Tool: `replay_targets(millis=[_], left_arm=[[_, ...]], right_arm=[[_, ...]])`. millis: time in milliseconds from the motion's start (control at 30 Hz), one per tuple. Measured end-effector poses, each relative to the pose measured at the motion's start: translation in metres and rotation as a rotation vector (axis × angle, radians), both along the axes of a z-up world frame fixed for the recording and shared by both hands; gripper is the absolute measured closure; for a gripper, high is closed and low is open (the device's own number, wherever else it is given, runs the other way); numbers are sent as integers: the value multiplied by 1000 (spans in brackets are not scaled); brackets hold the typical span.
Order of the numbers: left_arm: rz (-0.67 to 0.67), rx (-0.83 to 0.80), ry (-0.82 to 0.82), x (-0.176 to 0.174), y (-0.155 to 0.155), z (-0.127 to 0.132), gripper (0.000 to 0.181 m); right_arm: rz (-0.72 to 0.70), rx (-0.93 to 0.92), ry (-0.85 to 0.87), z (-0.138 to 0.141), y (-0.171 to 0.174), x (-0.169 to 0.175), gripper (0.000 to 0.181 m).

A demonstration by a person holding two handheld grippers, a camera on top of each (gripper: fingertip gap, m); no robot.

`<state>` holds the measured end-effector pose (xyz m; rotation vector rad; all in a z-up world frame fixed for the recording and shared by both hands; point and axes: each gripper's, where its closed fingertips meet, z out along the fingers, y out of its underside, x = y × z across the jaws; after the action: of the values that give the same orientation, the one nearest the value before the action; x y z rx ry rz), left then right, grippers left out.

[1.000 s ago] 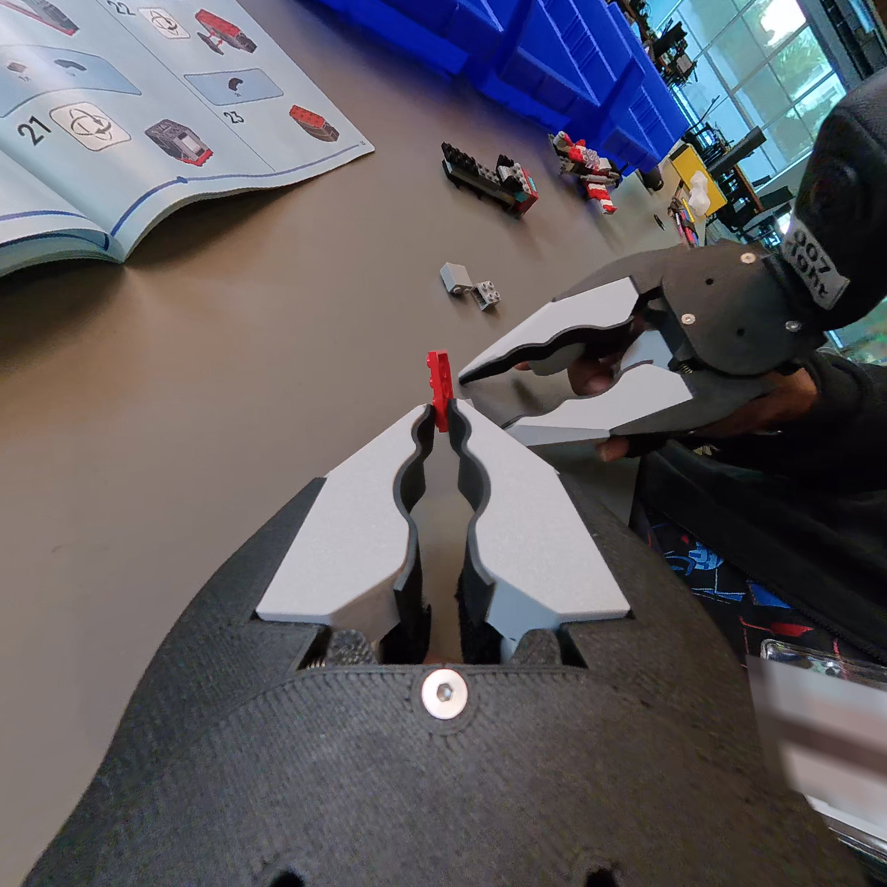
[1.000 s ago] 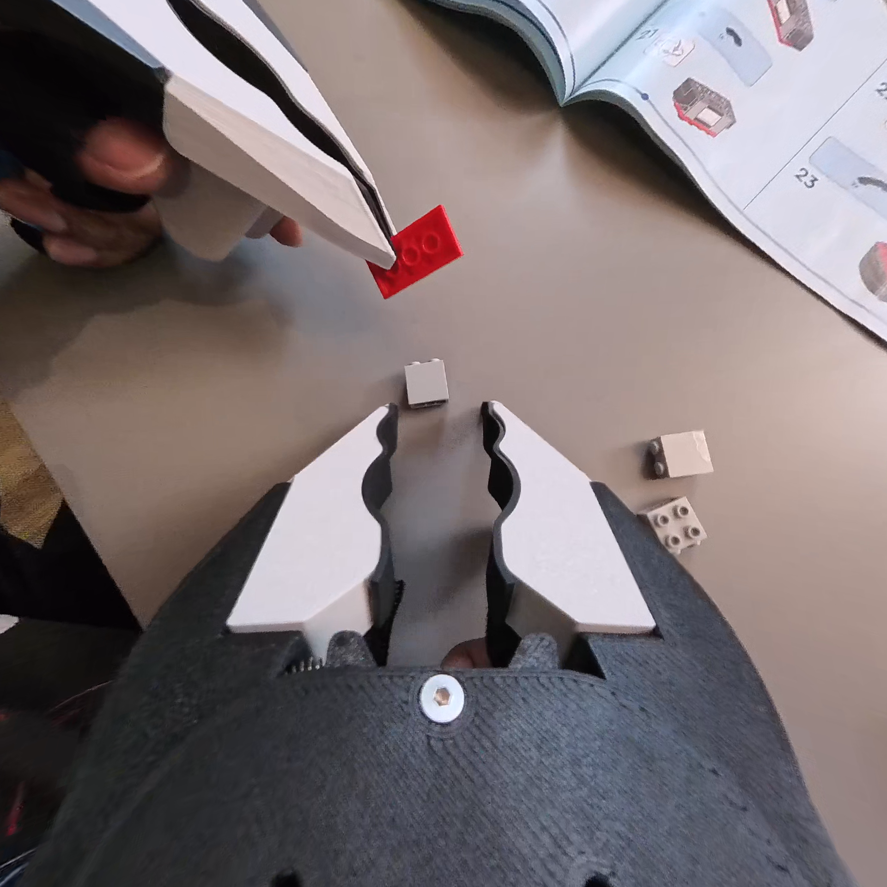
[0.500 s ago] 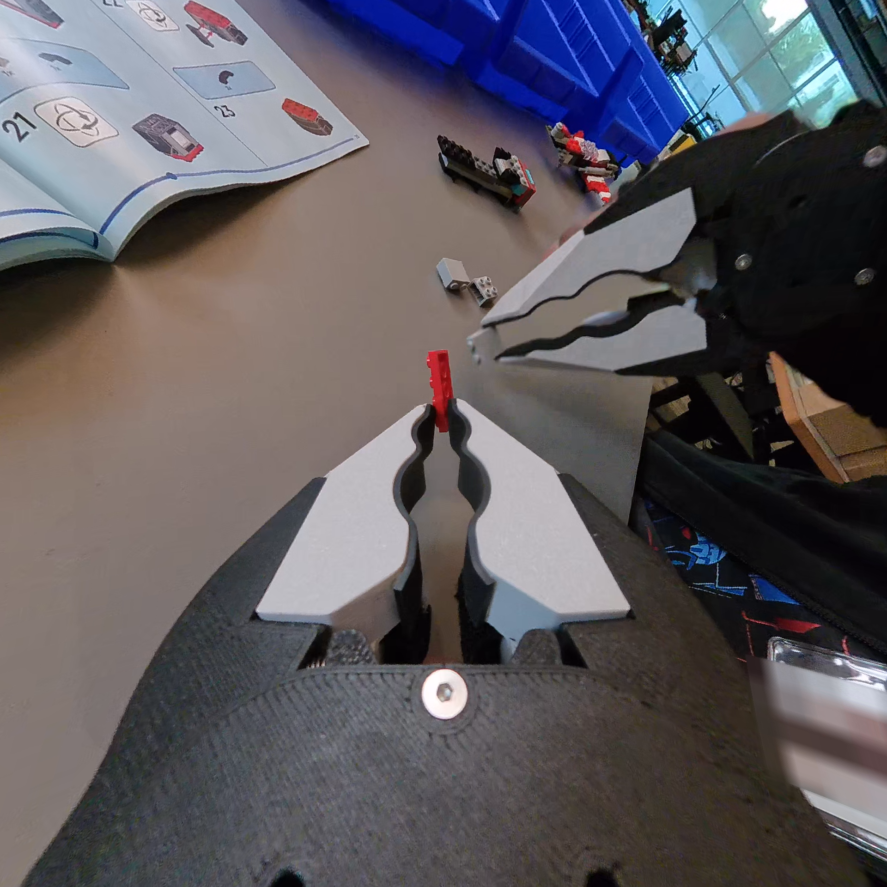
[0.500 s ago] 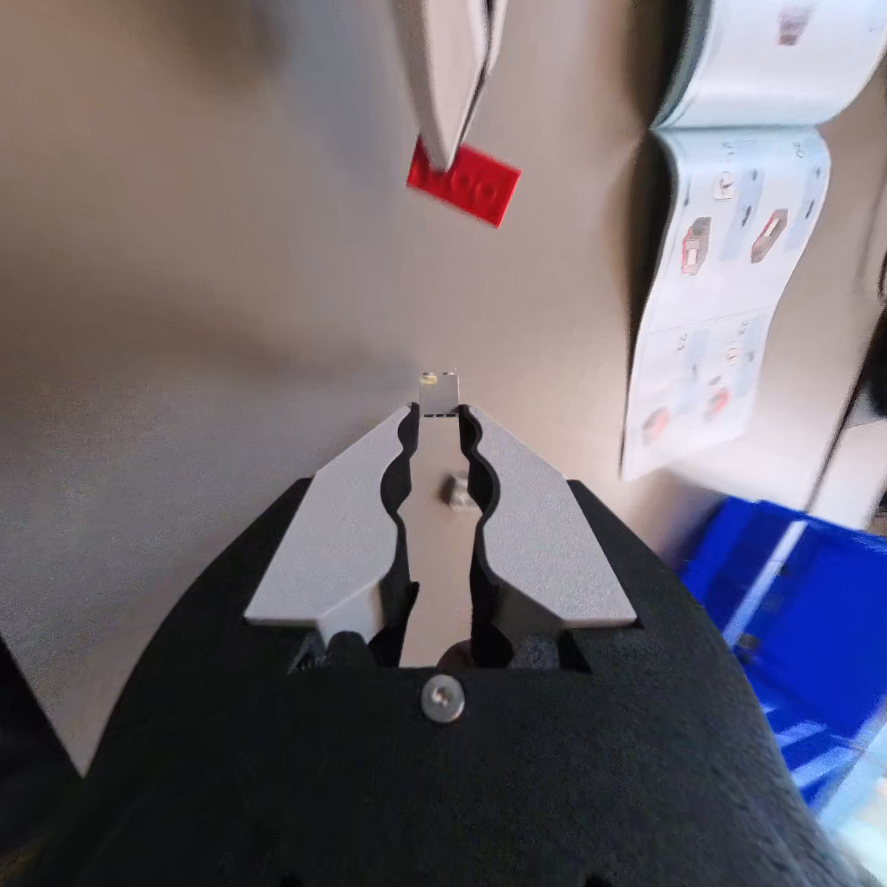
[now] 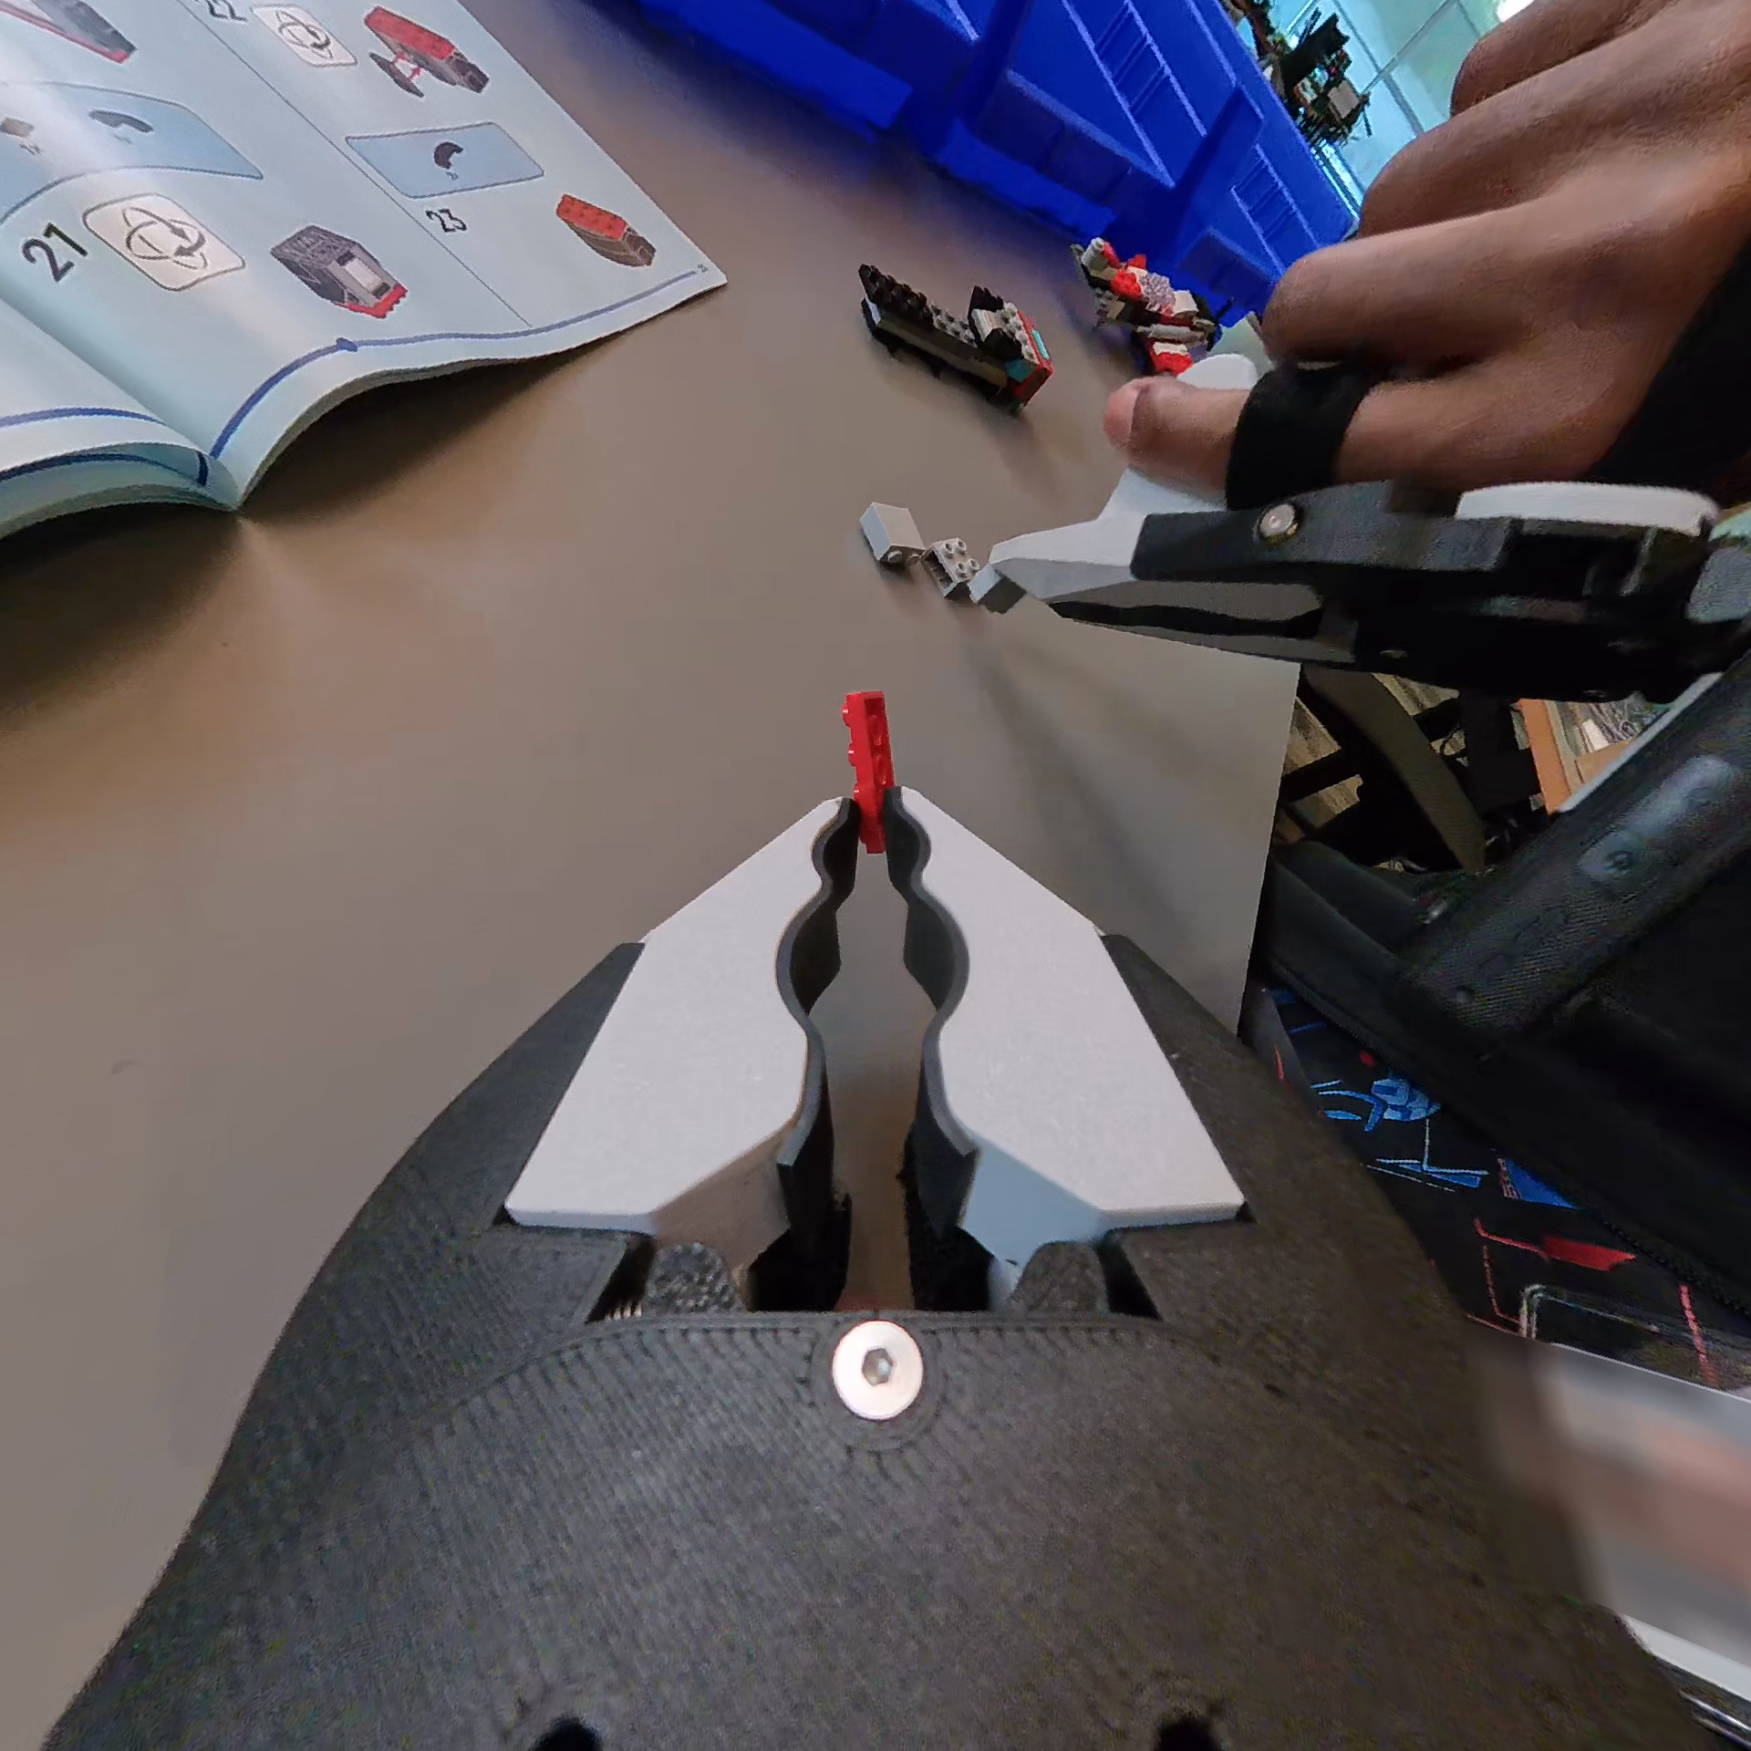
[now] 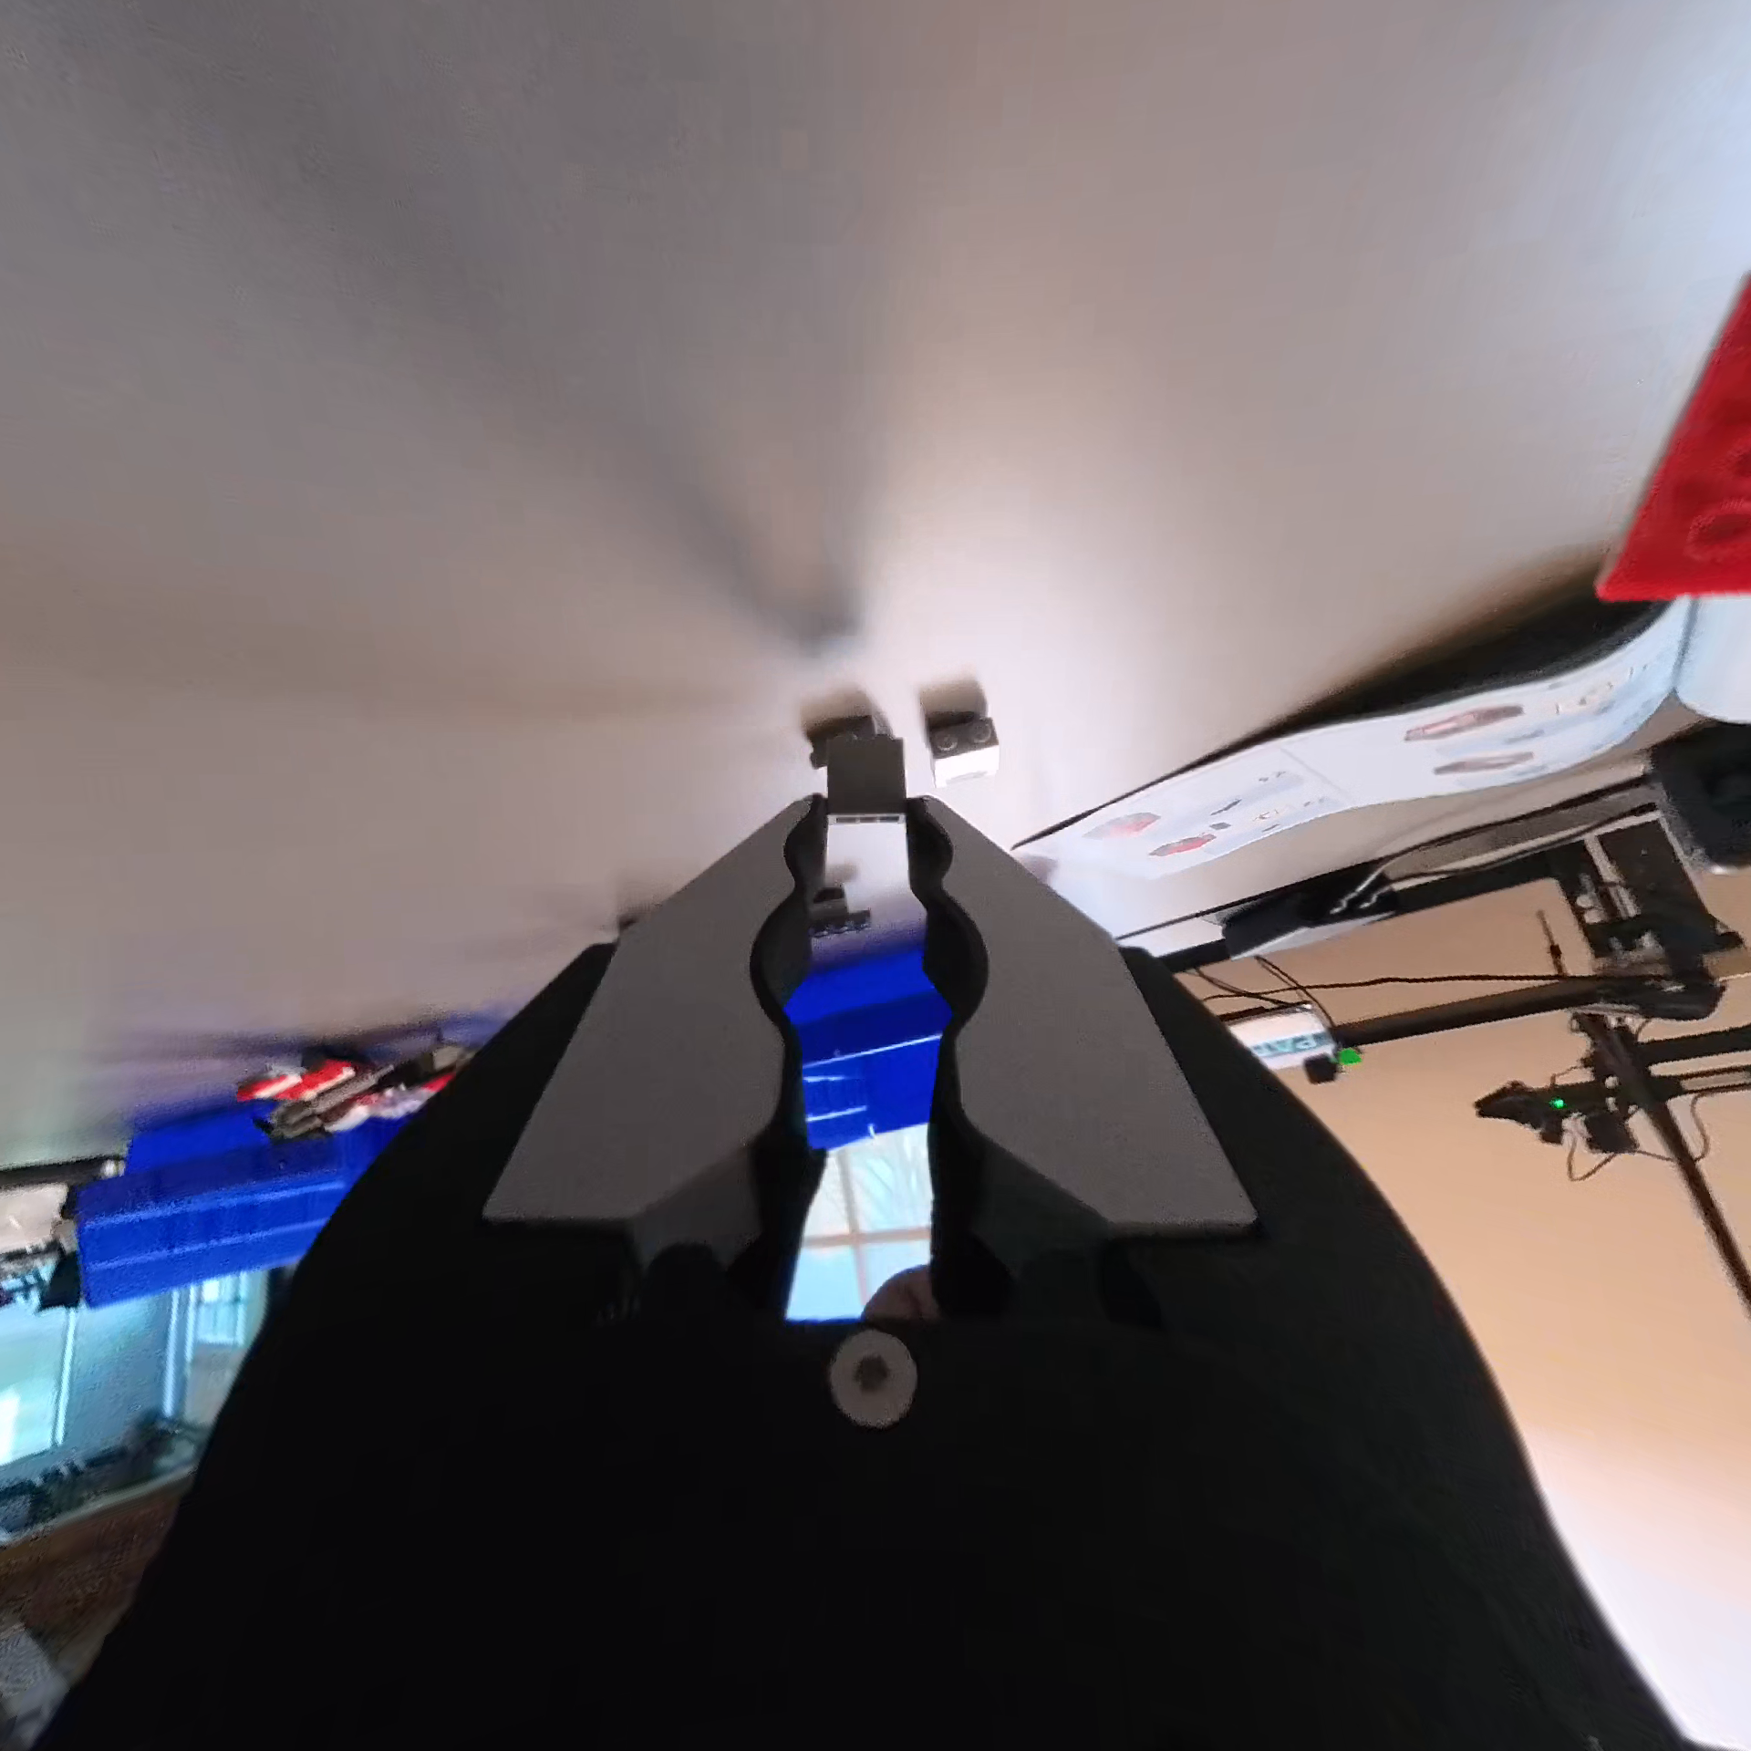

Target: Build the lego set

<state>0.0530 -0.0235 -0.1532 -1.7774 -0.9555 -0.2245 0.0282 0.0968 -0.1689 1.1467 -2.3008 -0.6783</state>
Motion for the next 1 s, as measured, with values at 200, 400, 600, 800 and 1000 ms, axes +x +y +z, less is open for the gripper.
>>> replay_targets(millis=[200,400,600,800,1000], left_arm=[[-5,14,4,1,0,2,176],[-10,18,6,1,0,2,176],[-12,16,6,1,1,2,176],[-13,13,6,2,1,2,176],[-15,13,7,2,1,2,176]], right_arm=[[46,76,-28,-9,4,4,164],[56,81,-31,-10,3,4,164],[60,72,-37,-10,1,6,163],[58,66,-41,-10,2,7,161],[48,44,-43,-7,1,5,158]])
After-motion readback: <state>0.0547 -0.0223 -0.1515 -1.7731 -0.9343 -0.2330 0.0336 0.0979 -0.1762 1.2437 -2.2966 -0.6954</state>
